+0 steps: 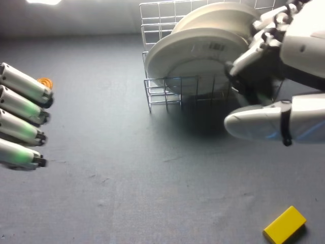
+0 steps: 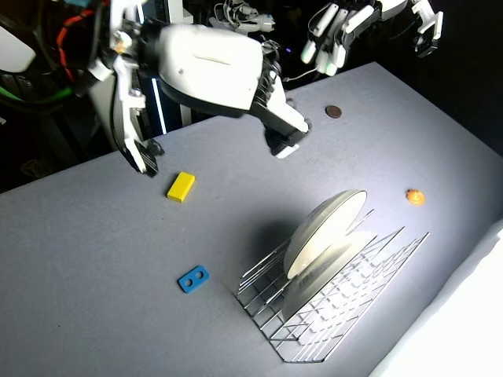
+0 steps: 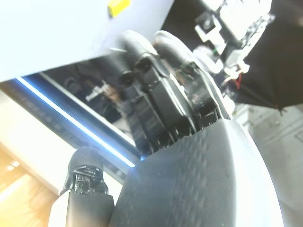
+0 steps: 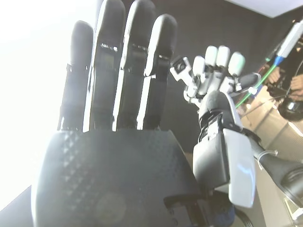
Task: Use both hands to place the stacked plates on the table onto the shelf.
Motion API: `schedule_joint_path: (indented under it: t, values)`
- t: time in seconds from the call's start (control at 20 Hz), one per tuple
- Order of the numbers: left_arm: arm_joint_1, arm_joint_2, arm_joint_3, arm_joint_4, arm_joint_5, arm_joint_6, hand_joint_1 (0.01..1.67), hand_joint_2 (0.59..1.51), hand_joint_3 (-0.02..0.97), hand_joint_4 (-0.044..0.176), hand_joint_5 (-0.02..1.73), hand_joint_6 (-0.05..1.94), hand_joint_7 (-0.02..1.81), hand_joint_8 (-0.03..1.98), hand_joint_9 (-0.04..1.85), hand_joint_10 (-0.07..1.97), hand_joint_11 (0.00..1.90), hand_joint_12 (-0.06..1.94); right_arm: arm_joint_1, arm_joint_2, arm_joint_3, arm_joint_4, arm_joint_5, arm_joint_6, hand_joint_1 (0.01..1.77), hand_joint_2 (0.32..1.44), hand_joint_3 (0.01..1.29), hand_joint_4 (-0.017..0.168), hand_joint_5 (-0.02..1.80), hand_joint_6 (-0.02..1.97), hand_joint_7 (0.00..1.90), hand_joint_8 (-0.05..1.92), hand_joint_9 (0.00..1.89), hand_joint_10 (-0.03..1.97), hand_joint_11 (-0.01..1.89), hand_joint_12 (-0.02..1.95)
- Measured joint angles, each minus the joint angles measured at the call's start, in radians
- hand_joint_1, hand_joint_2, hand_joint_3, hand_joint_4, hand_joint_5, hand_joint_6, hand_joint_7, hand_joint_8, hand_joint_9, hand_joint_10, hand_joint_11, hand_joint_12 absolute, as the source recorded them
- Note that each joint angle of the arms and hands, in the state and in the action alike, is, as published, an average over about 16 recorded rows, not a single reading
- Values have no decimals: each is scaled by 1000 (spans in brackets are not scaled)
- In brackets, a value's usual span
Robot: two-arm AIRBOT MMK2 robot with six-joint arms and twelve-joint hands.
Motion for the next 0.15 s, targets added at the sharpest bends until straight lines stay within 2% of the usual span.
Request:
schedule_joint_path:
  t: [0.15]
  values:
    - [0,0,0,0,0,-2,19,1241,5,10,800,924,944,972,919,1049,667,1509,-16,35,-22,-72,8,62,46,1214,10,5,993,861,1119,783,918,1228,613,1717]
